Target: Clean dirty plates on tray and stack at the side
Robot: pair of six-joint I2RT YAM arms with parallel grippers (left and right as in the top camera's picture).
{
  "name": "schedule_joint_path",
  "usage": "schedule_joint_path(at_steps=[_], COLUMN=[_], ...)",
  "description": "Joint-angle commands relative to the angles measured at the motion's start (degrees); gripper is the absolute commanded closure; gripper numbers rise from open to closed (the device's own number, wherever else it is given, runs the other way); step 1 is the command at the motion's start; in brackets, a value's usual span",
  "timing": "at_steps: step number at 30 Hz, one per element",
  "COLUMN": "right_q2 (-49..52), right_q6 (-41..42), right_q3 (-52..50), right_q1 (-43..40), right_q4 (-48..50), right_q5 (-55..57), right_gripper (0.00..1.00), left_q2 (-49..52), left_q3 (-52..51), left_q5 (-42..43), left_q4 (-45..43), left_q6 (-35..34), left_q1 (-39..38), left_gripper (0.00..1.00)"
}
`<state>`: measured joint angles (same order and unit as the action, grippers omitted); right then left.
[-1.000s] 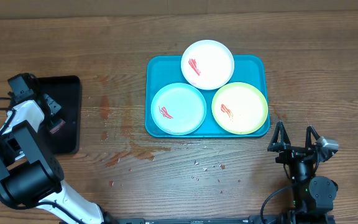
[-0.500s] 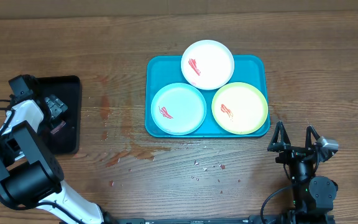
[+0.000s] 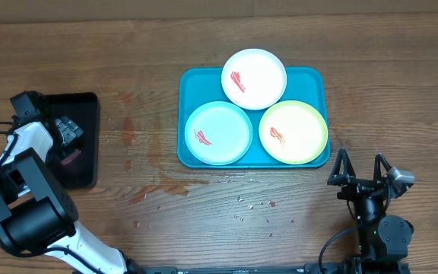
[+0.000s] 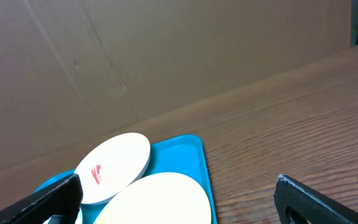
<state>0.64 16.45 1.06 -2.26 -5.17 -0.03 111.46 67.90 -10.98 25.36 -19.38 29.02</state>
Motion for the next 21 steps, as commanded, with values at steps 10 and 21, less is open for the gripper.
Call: schedule_joint_path(at_steps=[10, 21], right_q2=[-0.3, -0.3], right_q6=[0.0, 0.0], right_q3=[-0.6, -0.6], right_q1=[-0.3, -0.3], right_q4=[0.3, 0.3], right_q5=[-0.2, -0.2], right_gripper=[0.00, 0.00], left_q2=[1.0, 1.0], left_q3=[-0.7, -0.7], left_q5=[0.1, 3.1], left_q4=[-3.6, 6.5], left_q6=[0.1, 0.1], left_q1=[0.3, 0.2], left_gripper=[0.96, 0.11])
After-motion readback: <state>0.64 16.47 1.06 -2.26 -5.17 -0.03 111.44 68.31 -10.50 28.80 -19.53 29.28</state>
